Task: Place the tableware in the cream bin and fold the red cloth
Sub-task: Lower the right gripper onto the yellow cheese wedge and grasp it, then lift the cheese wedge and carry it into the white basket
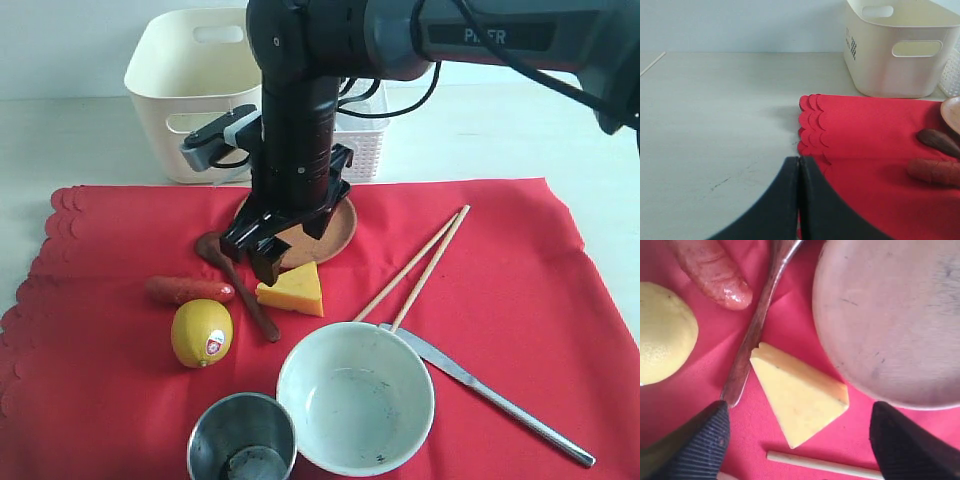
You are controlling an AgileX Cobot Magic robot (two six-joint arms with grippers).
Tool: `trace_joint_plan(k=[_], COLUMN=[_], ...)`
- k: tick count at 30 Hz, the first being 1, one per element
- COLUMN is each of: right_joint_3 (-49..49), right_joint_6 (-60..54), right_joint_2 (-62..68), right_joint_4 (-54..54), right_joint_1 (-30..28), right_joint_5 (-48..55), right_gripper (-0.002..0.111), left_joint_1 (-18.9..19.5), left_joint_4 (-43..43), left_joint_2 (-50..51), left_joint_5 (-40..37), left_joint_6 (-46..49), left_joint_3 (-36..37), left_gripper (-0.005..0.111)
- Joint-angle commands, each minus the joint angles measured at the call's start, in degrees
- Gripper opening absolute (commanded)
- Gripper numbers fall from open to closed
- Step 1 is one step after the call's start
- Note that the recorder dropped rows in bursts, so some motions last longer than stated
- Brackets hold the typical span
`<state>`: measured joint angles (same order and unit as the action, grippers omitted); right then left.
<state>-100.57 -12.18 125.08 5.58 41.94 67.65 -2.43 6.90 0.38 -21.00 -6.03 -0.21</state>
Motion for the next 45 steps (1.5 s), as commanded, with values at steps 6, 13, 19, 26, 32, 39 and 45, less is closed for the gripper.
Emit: trace_joint_plan(k=[6, 13, 19, 26, 32, 39, 45], right_joint_3=[0.3, 0.3, 0.3, 0.3, 0.3, 0.2, 0.2], right_joint_6=[-0.2, 0.7, 0.7, 1.5, 1.9, 1.9, 1.7], right_joint_2=[3.2, 4.8, 5.2, 5.7, 5.7, 1.7, -1.8], right_joint_4=[-1.5, -3.1, -2.6, -2.5, -2.9, -2.5, -2.5], right_joint_1=[0.1, 0.1, 0.1, 0.1, 0.1, 0.1, 0.1], right_joint_5=[-0.3, -0.6, -1.7, -1.6, 1.6, 2.3, 2.3], right_gripper=[0.075, 0.075, 0.073, 0.043, 0.002, 0.0, 0.0], left_joint_1=[0.2, 0.2, 0.2, 0.2, 0.2, 0.2, 0.2], left_joint_4=[0.0, 0.0, 0.0, 0.0, 0.0, 0.0, 0.0], left_joint_2=[-0.4, -0.4, -0.4, -0.4, -0.4, -0.4, -0.4], left_joint_5=[0.2, 0.2, 0.2, 0.2, 0.2, 0.2, 0.2], left_joint_6=[-0.1, -0.3, -0.3, -0.2, -0.2, -0.3, -0.1], left_joint_3=[0.2, 0.2, 0.2, 0.2, 0.2, 0.2, 0.2], left_gripper=[0.0, 0.0, 0.0, 0.0, 0.0, 0.0, 0.0])
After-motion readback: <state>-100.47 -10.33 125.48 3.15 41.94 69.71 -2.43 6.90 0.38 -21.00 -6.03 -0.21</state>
